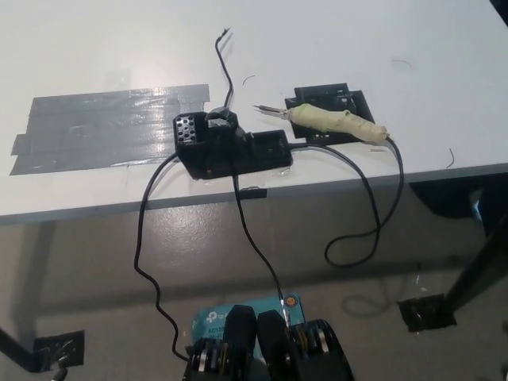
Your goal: The robot uses its right hand to grab and lift the soldering gun kept on the middle of the table and puts it in its base
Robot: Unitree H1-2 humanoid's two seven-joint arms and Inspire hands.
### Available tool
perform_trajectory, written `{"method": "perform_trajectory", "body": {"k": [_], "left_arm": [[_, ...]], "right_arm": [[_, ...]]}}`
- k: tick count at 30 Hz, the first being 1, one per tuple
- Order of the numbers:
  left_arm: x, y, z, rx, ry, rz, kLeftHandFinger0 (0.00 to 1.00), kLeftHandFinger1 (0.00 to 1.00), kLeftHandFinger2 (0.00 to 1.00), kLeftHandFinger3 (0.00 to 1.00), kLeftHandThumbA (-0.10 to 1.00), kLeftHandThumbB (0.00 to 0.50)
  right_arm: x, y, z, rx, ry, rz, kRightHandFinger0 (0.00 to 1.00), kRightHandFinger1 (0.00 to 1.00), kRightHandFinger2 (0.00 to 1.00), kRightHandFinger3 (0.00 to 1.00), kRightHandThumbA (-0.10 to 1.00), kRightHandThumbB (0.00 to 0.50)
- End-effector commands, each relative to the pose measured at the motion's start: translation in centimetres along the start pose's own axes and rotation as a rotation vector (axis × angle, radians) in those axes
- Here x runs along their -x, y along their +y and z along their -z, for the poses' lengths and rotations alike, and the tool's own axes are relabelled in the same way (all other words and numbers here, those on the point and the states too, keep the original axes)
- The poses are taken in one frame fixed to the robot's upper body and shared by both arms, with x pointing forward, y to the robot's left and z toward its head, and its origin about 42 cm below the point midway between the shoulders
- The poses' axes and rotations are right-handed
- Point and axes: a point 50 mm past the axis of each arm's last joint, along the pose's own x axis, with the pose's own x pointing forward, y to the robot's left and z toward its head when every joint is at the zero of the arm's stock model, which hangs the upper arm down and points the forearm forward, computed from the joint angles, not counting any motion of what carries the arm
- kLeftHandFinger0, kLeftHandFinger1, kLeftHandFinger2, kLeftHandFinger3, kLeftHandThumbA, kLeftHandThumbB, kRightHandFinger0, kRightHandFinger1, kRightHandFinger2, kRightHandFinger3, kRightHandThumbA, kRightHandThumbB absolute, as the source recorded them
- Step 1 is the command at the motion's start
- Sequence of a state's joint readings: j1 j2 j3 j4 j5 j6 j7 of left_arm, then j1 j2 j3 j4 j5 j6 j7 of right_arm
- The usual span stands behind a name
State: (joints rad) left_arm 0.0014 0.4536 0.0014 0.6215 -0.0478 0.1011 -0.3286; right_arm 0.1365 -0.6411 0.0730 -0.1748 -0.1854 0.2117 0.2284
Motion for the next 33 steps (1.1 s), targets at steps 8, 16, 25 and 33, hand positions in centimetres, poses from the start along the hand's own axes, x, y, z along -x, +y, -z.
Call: {"method": "perform_trajectory", "body": {"k": [8,16,25,33], "left_arm": [[0.3,0.6,-0.5,-0.016,-0.018,0.007,0.00,0.00,0.18,0.53,1.00,0.500],[0.6,1.0,-0.7,-0.030,-0.025,0.005,0.00,0.01,0.18,0.49,1.00,0.500],[0.5,1.0,-0.6,-0.022,-0.029,0.009,0.00,0.00,0.14,0.49,1.00,0.500],[0.2,0.2,-0.9,-0.040,-0.022,0.018,0.00,0.00,0.15,0.52,1.00,0.500]], "right_arm": [[-3.2,-13.1,-21.4,0.436,-0.559,0.523,1.00,1.00,1.00,1.00,0.38,0.236],[-8.9,-16.8,-29.0,0.525,-0.553,0.558,1.00,1.00,1.00,1.00,0.59,0.276],[-17.5,-17.0,-34.7,0.524,-0.417,0.407,1.00,1.00,1.00,1.00,0.52,0.313],[-20.3,-14.9,-37.6,0.565,-0.344,0.325,1.00,1.00,1.00,1.00,0.46,0.325]]}}
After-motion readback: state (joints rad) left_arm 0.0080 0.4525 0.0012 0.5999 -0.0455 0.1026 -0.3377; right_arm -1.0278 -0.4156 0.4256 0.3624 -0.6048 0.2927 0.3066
